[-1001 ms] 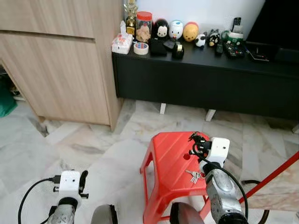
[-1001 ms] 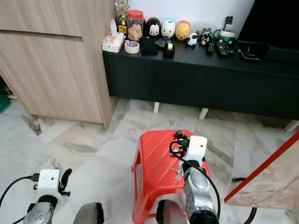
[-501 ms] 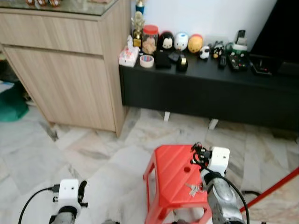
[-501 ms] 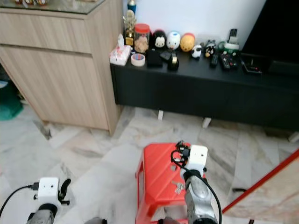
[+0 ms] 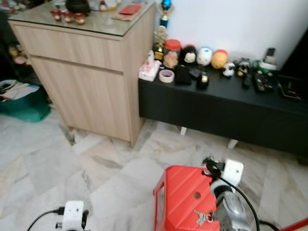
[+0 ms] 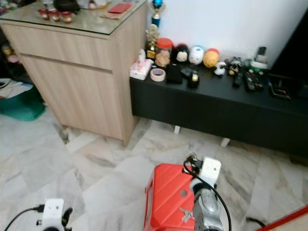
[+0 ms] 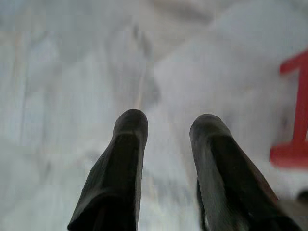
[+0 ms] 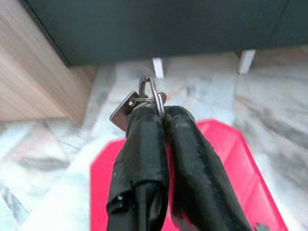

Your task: Hang keys on a hook

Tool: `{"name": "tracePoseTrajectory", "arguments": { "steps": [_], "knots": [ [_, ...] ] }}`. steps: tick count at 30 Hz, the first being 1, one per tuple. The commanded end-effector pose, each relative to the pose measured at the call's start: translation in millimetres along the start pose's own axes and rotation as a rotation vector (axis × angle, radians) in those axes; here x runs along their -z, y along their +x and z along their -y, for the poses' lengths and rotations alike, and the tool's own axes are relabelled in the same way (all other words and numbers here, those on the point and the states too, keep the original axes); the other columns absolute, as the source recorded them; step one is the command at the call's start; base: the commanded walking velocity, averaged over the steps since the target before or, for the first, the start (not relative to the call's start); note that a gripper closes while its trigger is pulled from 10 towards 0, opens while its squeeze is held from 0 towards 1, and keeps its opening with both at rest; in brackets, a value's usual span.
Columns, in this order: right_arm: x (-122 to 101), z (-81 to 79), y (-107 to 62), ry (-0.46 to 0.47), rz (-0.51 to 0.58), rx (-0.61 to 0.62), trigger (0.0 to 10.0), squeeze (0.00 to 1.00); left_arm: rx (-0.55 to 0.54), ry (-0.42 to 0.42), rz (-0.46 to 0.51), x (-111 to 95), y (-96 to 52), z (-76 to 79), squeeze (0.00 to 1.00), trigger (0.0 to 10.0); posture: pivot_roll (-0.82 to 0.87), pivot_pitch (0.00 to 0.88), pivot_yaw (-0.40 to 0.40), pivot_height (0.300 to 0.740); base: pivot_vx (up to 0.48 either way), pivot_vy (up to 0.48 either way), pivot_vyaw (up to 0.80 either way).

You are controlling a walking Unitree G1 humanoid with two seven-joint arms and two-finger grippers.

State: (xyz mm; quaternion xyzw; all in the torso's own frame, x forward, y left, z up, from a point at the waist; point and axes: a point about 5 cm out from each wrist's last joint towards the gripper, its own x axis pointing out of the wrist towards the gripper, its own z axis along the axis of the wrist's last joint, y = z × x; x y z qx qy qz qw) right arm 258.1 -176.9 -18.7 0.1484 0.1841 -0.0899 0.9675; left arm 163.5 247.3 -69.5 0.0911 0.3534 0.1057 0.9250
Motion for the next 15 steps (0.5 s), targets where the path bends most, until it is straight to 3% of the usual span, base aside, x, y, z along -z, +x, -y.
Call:
{"name": "tracePoseTrajectory", "arguments": {
  "steps": [1, 10, 15],
  "knots": [
    [1.0, 7.2, -2.0, -0.015, 0.004, 0.022, 10.0, 0.0, -0.004, -0.004, -0.055, 13.7, -5.2, 1.8, 0.0, 10.0, 0.11, 0.0, -0.079, 0.74, 0.0, 0.0, 0.0],
    [-2.5, 5.4, 1.3, -0.003, 0.014, 0.021, 10.0, 0.0, 0.027, -0.02, -0.129, 29.6, -11.6, 10.3, 0.0, 10.0, 0.09, 0.0, -0.079, 0.74, 0.0, 0.0, 0.0],
    [-11.4, 1.1, 6.5, -0.022, 0.035, -0.009, 10.0, 0.0, 0.026, -0.034, -0.111, 23.0, -8.2, 12.4, 0.0, 10.0, 0.09, 0.0, -0.083, 0.74, -0.281, 0.0, 0.0]
  ]
}}
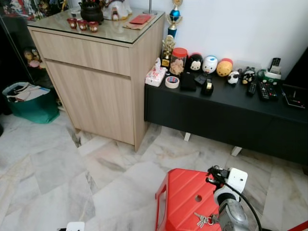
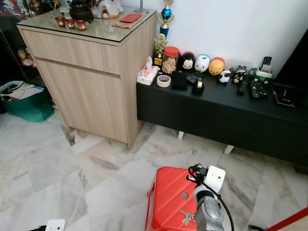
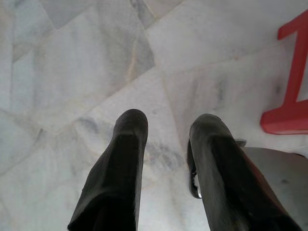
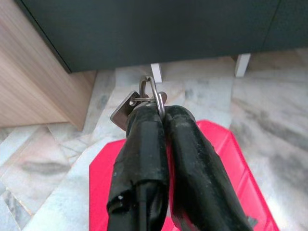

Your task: Hang keys on a hook

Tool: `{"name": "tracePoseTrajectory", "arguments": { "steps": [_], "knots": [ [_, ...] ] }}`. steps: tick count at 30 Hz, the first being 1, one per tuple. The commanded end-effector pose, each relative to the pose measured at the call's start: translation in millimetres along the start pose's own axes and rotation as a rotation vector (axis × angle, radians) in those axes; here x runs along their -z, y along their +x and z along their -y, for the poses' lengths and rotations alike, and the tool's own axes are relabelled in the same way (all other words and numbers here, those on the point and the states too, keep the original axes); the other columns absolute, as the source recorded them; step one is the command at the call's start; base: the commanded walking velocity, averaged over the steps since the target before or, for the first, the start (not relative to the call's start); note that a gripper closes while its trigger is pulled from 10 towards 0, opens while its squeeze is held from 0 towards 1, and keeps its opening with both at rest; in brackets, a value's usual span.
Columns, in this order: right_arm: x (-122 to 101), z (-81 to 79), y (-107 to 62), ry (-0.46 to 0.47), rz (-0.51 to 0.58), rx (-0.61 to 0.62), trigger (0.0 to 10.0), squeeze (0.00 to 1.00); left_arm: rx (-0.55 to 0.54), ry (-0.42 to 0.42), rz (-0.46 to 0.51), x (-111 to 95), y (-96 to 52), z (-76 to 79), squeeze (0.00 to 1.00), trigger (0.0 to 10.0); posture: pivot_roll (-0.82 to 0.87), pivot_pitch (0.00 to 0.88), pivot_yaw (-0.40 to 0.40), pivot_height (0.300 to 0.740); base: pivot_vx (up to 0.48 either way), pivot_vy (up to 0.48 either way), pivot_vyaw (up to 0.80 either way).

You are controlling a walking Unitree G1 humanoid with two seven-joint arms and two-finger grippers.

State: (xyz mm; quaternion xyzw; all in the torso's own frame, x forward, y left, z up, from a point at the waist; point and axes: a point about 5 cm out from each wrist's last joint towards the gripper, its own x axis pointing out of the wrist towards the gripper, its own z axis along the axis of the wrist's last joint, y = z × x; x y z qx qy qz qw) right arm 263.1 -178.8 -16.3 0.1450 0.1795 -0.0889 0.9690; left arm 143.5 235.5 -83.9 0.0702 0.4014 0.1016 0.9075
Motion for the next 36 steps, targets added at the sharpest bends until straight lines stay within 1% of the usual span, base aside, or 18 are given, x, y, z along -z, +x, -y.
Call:
{"name": "tracePoseTrajectory", "arguments": {
  "steps": [1, 7, 10, 14, 22, 31, 36],
  "knots": [
    [-7.4, 0.8, 2.9, -0.019, 0.026, -0.01, 10.0, 0.0, -0.002, -0.013, -0.005, -0.6, 0.7, 0.2, 0.0, 10.0, 0.09, 0.0, -0.083, 0.74, -0.307, 0.0, 0.0],
    [-7.5, -3.3, 4.6, -0.004, 0.022, -0.006, 10.0, 0.0, -0.008, -0.016, -0.013, -4.0, 2.9, -3.7, 0.0, 10.0, 0.1, 0.0, -0.094, 0.74, -0.322, 0.0, 0.0],
    [-6.9, -6.3, 4.8, 0.006, 0.021, -0.004, 10.0, 0.0, -0.014, -0.01, -0.03, 0.8, 1.3, -8.8, 0.0, 10.0, 0.08, 0.0, -0.09, 0.74, -0.328, 0.0, 0.0],
    [-11.2, -10.0, 6.8, -0.002, 0.037, -0.016, 10.0, 0.0, -0.019, -0.014, -0.054, 6.5, -0.5, -13.0, 0.0, 10.0, 0.07, 0.0, -0.087, 0.74, -0.348, 0.0, 0.0],
    [-14.2, -4.3, 7.7, -0.012, 0.041, 0.004, 10.0, 0.0, -0.024, -0.025, -0.073, 8.4, -0.7, -14.6, 0.0, 10.0, 0.08, 0.0, -0.091, 0.74, -0.364, 0.0, 0.0],
    [-10.8, -5.9, 6.3, -0.011, 0.032, 0.003, 10.0, 0.0, -0.016, -0.025, -0.091, 11.1, -1.3, -13.8, 0.0, 10.0, 0.08, 0.0, -0.091, 0.74, -0.358, 0.0, 0.0],
    [-10.0, -6.7, 6.0, -0.011, 0.03, 0.003, 10.0, 0.0, -0.016, -0.022, -0.098, 12.9, -1.9, -13.7, 0.0, 10.0, 0.08, 0.0, -0.092, 0.74, 0.0, 0.0, 0.0]
  ]
}}
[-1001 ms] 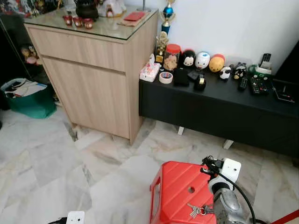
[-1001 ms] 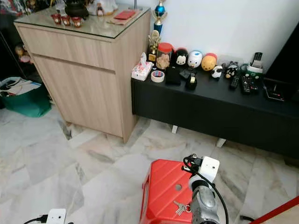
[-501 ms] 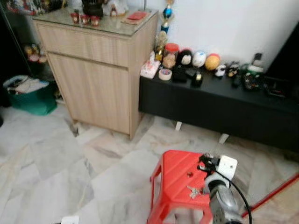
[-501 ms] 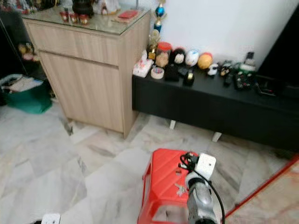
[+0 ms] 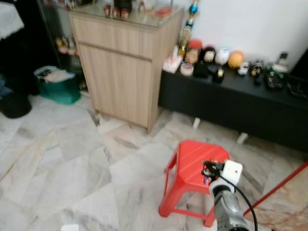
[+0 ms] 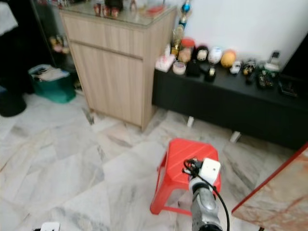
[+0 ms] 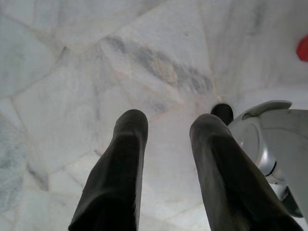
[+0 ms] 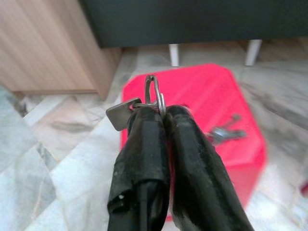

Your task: Hang keys on a hook

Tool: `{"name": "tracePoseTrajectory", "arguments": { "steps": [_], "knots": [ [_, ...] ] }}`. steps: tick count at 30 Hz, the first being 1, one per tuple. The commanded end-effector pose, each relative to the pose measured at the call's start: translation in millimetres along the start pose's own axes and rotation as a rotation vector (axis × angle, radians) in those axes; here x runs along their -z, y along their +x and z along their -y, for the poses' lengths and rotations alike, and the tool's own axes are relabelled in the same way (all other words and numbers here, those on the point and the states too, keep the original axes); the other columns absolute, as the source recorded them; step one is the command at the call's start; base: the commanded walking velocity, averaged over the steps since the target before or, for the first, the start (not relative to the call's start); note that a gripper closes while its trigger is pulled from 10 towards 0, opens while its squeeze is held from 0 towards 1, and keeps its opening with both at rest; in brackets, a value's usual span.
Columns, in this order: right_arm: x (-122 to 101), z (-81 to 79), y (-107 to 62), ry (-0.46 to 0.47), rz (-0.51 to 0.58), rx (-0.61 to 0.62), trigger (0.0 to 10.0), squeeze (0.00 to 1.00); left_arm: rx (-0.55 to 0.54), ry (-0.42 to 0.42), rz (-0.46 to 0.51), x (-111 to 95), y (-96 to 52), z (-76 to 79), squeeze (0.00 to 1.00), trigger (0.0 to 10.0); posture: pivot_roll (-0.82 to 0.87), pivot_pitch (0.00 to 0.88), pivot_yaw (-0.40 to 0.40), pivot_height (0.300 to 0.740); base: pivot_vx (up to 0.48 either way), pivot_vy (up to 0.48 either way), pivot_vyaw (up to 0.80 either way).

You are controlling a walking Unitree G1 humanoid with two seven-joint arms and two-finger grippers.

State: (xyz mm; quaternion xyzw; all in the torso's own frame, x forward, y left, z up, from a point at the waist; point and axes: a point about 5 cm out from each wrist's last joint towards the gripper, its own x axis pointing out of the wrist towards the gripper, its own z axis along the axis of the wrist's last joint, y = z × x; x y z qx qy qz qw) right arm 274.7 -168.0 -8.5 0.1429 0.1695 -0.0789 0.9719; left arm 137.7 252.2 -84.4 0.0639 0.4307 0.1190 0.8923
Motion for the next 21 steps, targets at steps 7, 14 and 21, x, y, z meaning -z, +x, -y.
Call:
{"name": "tracePoseTrajectory", "arguments": {
  "steps": [7, 14, 21],
  "knots": [
    [-3.7, 9.3, 0.2, -0.006, 0.013, 0.034, 10.0, 0.0, 0.019, -0.013, -0.029, 7.9, -2.2, 4.7, 0.0, 10.0, 0.08, 0.0, -0.093, 0.74, 0.0, 0.0, 0.0],
    [-4.5, 10.7, 0.6, -0.003, 0.012, 0.043, 10.0, 0.0, 0.025, -0.01, -0.022, 6.6, -1.9, 7.4, 0.0, 10.0, 0.08, 0.0, -0.098, 0.74, 0.0, 0.0, 0.0],
    [-3.8, 10.4, 1.2, -0.008, -0.001, 0.039, 10.0, 0.0, 0.03, -0.004, -0.011, 5.4, -1.9, 9.9, 0.0, 10.0, 0.08, 0.0, -0.098, 0.74, 0.0, 0.0, -0.23]
  ]
}}
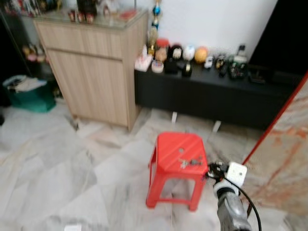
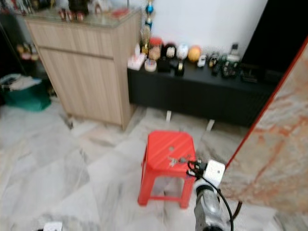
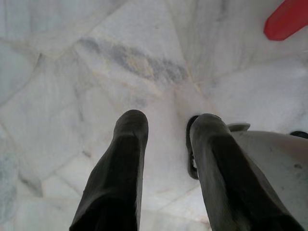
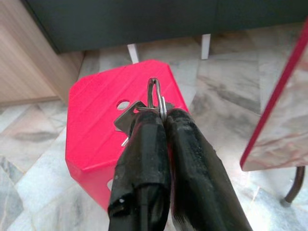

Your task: Hang keys on a hook

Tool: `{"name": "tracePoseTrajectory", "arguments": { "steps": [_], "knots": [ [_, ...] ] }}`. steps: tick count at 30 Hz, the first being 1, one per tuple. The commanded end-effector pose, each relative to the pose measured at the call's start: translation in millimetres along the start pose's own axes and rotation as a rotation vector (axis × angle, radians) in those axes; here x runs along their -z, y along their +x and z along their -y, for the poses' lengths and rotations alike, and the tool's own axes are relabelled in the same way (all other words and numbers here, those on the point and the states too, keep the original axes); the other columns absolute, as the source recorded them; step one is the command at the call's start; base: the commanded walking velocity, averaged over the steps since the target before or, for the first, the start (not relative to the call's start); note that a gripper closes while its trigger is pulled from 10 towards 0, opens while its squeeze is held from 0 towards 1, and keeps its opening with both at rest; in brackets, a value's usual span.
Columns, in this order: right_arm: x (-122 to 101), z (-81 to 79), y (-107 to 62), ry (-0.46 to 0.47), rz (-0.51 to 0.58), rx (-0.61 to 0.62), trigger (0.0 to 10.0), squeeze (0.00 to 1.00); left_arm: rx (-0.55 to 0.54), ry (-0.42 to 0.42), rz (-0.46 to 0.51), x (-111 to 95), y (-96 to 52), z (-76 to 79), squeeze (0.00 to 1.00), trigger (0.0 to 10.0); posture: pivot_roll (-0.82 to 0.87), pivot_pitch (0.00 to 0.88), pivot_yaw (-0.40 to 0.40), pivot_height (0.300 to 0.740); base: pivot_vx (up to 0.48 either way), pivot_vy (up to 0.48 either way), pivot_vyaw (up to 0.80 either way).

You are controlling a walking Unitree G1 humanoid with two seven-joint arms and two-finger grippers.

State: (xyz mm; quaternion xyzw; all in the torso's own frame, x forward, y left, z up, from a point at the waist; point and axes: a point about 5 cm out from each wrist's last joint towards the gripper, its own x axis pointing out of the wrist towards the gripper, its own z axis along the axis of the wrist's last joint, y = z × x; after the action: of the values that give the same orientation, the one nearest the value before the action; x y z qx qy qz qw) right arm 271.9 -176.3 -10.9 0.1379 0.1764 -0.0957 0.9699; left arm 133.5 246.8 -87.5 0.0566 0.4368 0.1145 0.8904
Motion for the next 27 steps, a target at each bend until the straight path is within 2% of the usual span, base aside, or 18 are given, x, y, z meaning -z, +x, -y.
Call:
{"name": "tracePoseTrajectory", "arguments": {
  "steps": [1, 5, 16, 27],
  "knots": [
    [-4.3, 1.3, 2.0, -0.003, 0.008, 0.002, 10.0, 0.0, 0.015, 0.004, 0.003, 0.2, -0.2, 4.7, 0.0, 10.0, 0.08, 0.0, -0.098, 0.74, 0.0, 0.0, -0.8],
    [-4.3, -0.9, 2.4, -0.004, 0.006, -0.006, 10.0, 0.0, 0.015, 0.019, 0.015, -0.8, -0.2, 5.2, 0.0, 10.0, 0.08, 0.0, -0.097, 0.74, 0.0, 0.0, -0.8],
    [-3.2, -3.6, 2.3, -0.003, 0.001, -0.022, 10.0, 0.0, 0.034, 0.036, 0.024, -1.9, -0.2, 10.8, 0.0, 10.0, 0.07, 0.0, -0.093, 0.74, 0.0, -0.269, -0.8],
    [-0.4, -5.6, 1.2, -0.001, -0.007, -0.031, 10.0, 0.0, 0.038, 0.058, 0.006, 3.6, -1.8, 8.8, 0.0, 10.0, 0.08, 0.0, -0.089, 0.74, 0.0, 0.0, -0.8]
  ]
}}
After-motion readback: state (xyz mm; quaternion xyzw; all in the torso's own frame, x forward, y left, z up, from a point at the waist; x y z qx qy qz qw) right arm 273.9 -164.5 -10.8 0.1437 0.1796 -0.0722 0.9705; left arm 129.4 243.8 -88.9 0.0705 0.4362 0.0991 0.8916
